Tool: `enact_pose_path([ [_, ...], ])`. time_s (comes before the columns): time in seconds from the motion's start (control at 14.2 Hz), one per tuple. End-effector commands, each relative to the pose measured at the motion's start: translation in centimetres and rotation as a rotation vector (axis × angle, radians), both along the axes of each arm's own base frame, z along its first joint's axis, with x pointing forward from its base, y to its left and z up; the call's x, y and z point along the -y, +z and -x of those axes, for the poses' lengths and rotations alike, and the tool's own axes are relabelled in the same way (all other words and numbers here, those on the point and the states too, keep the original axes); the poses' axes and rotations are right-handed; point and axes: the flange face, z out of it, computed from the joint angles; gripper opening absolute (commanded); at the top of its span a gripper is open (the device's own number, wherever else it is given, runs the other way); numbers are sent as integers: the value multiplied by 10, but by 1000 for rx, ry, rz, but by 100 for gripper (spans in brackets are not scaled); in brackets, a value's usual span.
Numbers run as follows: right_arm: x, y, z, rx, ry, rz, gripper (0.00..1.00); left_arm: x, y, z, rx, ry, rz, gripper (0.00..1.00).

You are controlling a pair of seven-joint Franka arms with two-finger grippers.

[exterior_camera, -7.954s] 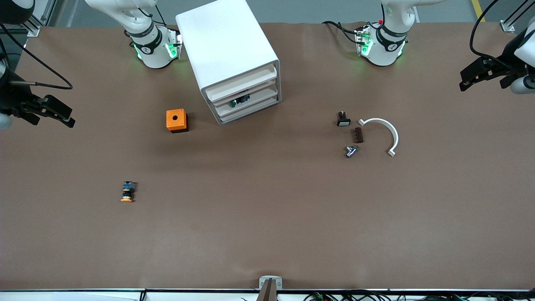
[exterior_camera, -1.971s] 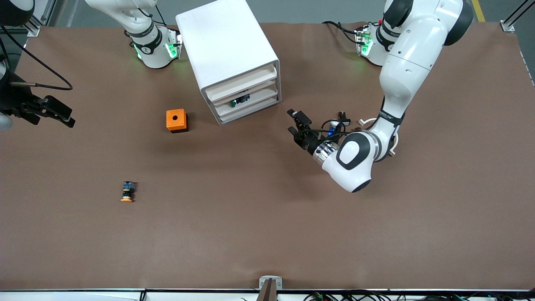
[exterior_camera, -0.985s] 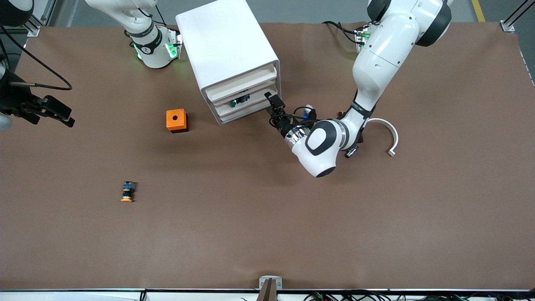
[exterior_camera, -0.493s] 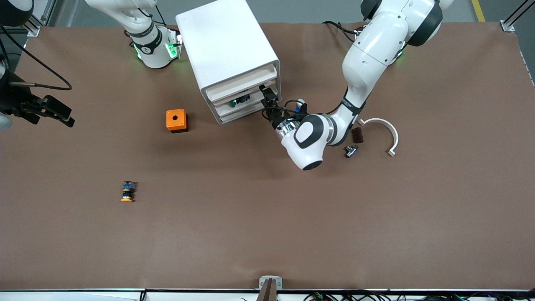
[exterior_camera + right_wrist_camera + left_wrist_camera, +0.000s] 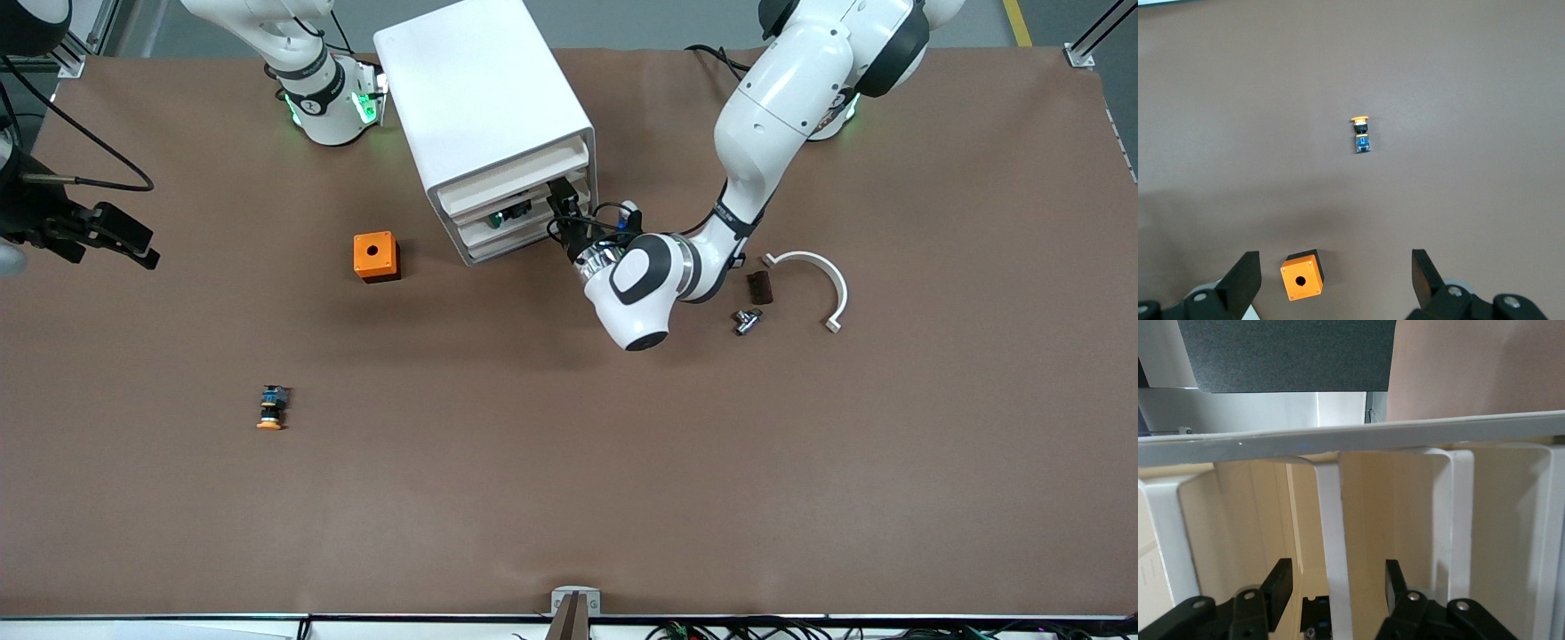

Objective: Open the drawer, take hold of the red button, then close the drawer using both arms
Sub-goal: 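Pull the drawer open out of the cabinet with the left gripper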

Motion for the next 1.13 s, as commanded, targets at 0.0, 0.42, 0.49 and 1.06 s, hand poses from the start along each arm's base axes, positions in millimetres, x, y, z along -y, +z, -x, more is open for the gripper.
enact_pose_path([
  [0.0, 1, 3, 6, 0, -1, -6, 100, 5, 0, 1, -30, 12, 0, 46],
  [0.42, 1, 3, 6, -2, -1, -7, 100, 2, 1, -2, -29, 18, -1, 17],
  [0.49, 0, 3, 6, -2, 3, -6, 100, 1, 1, -4, -29, 21, -1, 12],
  [1.06, -2, 3, 6, 1, 6, -6, 100, -20, 4, -29, -8, 61, -6, 7],
])
